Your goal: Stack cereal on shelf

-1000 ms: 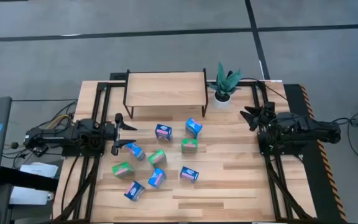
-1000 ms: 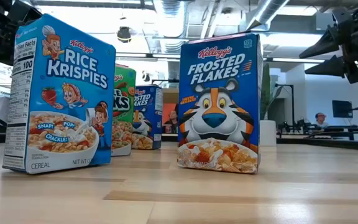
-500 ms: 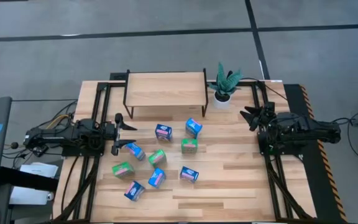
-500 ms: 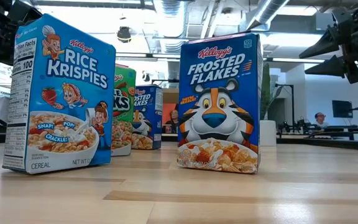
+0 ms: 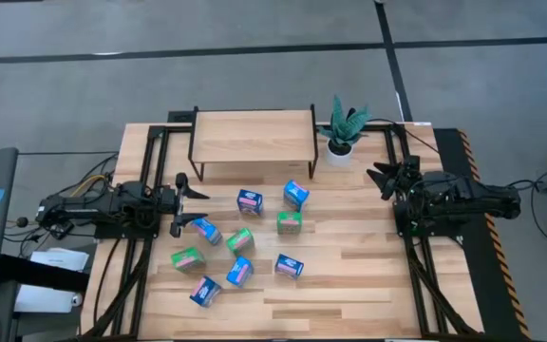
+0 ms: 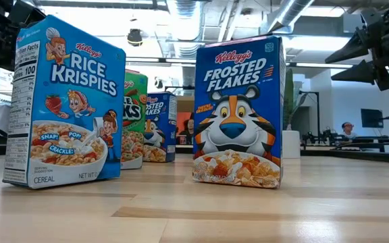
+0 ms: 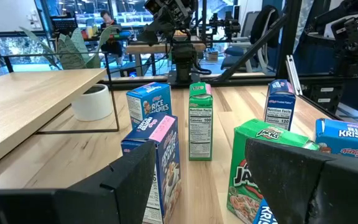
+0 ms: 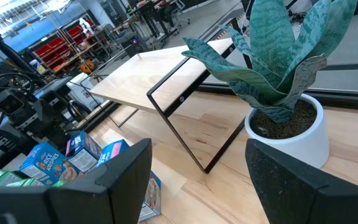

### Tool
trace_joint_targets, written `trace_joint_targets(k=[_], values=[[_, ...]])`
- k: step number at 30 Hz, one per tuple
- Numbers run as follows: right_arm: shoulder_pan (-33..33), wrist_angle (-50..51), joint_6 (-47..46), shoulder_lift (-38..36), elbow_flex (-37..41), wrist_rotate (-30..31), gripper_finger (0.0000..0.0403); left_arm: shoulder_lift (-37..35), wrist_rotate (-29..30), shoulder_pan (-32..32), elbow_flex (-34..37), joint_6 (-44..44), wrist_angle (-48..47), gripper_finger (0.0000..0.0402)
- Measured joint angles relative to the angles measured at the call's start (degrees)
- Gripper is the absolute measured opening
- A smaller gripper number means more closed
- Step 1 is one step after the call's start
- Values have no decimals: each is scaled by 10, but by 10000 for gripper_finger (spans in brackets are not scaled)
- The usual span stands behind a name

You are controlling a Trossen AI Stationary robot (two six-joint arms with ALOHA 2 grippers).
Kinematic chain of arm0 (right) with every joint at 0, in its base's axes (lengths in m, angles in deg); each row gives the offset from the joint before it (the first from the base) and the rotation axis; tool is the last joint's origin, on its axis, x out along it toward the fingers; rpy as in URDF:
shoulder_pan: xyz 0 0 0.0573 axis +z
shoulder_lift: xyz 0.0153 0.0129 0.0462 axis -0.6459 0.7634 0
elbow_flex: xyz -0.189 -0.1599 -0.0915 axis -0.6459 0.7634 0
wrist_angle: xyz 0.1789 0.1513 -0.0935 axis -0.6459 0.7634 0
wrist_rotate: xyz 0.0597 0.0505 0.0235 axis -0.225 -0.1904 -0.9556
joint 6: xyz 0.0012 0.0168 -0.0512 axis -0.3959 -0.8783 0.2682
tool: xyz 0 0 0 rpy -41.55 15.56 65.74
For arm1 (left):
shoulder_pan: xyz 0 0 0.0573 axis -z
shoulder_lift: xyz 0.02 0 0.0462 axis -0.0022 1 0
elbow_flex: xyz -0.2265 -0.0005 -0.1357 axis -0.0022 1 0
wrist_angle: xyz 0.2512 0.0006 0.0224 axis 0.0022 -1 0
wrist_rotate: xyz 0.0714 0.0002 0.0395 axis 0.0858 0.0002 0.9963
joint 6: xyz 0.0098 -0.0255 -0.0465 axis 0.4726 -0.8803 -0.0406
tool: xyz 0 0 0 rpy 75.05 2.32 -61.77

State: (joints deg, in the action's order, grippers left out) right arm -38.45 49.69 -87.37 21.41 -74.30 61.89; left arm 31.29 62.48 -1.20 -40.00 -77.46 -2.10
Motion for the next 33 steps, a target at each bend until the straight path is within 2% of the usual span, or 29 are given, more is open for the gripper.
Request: trace_joint_targets(k=[9, 19, 24, 33], values=[[0, 0, 0, 0, 0, 0, 286, 0, 0, 0, 0, -18, 0, 240], [0, 0, 0, 0, 0, 0, 286, 0, 18, 0, 0, -220, 4, 240], [0, 0, 0, 0, 0, 0, 286, 0, 21, 0, 0, -285, 10, 240], [0, 0, 1, 0, 0, 1, 286, 0, 27, 0, 0, -489, 17, 240]])
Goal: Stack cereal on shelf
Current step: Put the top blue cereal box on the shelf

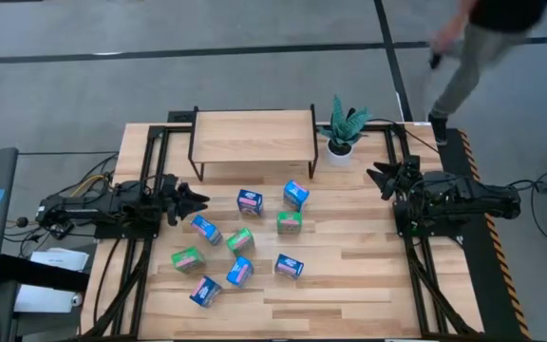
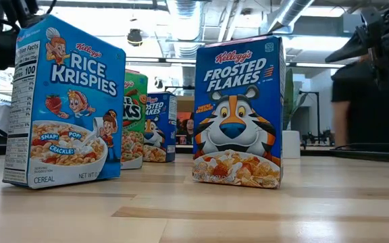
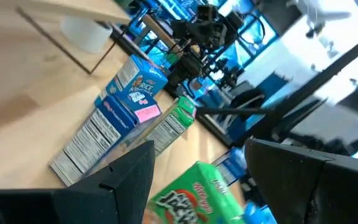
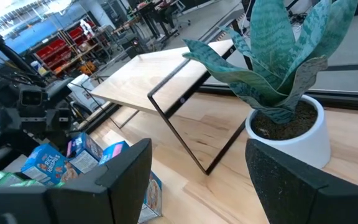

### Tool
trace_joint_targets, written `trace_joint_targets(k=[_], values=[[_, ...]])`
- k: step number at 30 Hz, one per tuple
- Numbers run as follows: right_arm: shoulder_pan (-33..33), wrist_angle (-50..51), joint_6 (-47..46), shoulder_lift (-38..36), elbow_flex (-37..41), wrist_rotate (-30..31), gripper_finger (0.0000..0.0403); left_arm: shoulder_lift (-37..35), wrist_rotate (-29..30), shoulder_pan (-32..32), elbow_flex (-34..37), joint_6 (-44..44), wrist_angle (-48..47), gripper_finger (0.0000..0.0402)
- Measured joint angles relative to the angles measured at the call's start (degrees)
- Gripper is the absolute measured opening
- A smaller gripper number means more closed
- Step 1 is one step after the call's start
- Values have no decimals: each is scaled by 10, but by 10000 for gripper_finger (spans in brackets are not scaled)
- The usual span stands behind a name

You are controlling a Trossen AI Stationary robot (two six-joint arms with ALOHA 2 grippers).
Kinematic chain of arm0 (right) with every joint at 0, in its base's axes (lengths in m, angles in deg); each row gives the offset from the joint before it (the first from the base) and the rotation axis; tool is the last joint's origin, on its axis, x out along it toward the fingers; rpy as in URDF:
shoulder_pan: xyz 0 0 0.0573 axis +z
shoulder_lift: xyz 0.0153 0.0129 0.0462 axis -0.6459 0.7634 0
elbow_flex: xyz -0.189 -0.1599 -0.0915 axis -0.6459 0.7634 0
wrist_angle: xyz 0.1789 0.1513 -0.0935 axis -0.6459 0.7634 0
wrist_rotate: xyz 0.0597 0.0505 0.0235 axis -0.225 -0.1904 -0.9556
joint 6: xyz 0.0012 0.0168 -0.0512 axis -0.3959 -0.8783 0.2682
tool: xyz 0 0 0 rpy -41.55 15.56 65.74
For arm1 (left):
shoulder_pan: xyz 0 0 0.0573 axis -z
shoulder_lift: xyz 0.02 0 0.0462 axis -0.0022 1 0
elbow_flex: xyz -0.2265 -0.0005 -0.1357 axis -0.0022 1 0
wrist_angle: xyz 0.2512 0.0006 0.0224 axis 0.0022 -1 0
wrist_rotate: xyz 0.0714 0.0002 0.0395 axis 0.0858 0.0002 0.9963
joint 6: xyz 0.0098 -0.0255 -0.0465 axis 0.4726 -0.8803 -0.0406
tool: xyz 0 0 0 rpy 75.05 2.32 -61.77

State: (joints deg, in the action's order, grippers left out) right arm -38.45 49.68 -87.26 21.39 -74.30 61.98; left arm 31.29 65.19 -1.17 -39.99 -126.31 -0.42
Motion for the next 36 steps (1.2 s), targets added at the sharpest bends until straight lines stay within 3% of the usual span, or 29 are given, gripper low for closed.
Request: trace_joint_targets(k=[6, 14, 19, 22, 26, 31, 36], values=[[1, -8, -2, 0, 0, -5, 286, 0, 37, 0, 0, -15, 0, 240], [1, -101, -2, 0, 0, -14, 286, 0, 72, 1, -11, -69, 11, 240], [-1, -127, 0, 0, 0, -14, 286, 1, 78, 2, -55, -7, 111, 240], [-1, -128, 0, 0, 0, -14, 286, 25, 84, 2, -107, 58, 119, 240], [0, -126, 0, 0, 0, -14, 286, 103, 93, 2, -194, 151, 118, 240], [-1, -130, 0, 0, 0, -14, 286, 249, 129, 2, -312, 220, 116, 240], [0, -129, 22, 0, 0, -15, 286, 391, 53, 2, -450, 291, -18, 240]])
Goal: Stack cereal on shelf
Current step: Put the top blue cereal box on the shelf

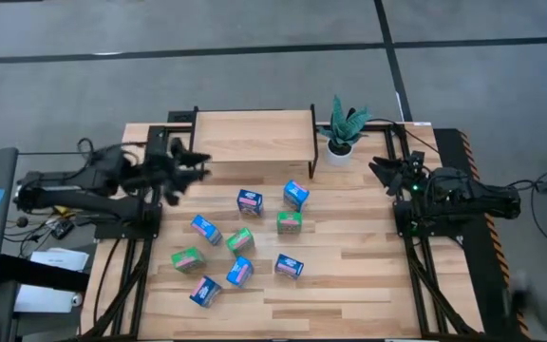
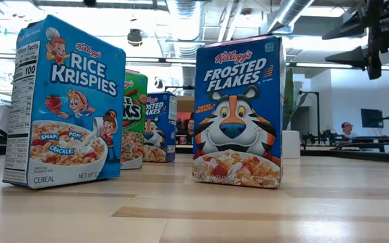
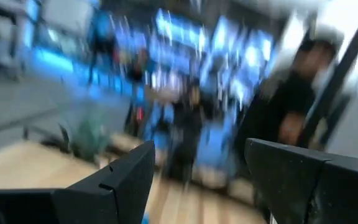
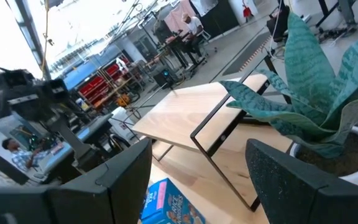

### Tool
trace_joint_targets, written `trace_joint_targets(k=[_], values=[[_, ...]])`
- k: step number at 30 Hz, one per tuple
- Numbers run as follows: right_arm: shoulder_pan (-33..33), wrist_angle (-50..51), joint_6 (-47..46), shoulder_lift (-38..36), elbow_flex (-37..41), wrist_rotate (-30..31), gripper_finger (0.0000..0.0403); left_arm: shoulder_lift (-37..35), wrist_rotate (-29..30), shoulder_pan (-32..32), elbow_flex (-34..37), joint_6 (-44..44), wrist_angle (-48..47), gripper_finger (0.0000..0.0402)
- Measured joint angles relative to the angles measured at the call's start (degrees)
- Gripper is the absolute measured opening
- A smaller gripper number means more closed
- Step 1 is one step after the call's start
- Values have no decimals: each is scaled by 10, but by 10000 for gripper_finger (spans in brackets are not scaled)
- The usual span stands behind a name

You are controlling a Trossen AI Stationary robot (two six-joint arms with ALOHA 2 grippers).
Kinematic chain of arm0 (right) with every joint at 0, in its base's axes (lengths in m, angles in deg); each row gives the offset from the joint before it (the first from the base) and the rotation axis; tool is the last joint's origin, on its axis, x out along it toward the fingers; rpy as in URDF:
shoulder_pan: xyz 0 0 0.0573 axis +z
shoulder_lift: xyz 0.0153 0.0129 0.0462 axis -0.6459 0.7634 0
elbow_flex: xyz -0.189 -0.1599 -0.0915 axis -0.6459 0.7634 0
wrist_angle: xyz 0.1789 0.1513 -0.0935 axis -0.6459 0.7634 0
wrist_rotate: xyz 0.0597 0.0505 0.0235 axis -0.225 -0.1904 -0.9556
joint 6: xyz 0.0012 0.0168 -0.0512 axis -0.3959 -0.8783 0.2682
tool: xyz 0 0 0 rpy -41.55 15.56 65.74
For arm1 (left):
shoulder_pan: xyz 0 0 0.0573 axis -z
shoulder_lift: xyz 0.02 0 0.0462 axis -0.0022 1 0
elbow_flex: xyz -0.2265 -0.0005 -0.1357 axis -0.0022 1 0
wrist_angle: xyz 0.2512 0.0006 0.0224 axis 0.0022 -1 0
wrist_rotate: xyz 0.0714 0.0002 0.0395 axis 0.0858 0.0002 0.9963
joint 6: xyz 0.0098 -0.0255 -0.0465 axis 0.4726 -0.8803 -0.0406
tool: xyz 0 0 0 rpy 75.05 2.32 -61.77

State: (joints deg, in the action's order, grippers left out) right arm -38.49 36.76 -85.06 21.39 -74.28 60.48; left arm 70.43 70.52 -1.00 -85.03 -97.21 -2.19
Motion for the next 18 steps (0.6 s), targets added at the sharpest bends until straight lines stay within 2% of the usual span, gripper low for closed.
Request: trace_joint_targets(k=[3, 6, 7, 12, 15, 18], values=[[0, 2, 5, 0, 0, -1, 286, 78, -31, 0, -96, 13, -157, 244], [0, 14, 7, 0, 0, -1, 286, 150, -129, -1, -182, 25, -271, 255], [0, 19, 7, 0, 0, -1, 286, 173, -142, 0, -205, 26, -291, 259], [0, 41, 7, 0, 0, -1, 286, 264, -136, -2, -294, 41, -358, 267], [0, 51, 7, 0, 0, -1, 286, 300, -113, 0, -319, 45, -401, 268], [0, 61, 8, 0, 0, -1, 286, 323, -121, -2, -325, 56, -426, 268]])
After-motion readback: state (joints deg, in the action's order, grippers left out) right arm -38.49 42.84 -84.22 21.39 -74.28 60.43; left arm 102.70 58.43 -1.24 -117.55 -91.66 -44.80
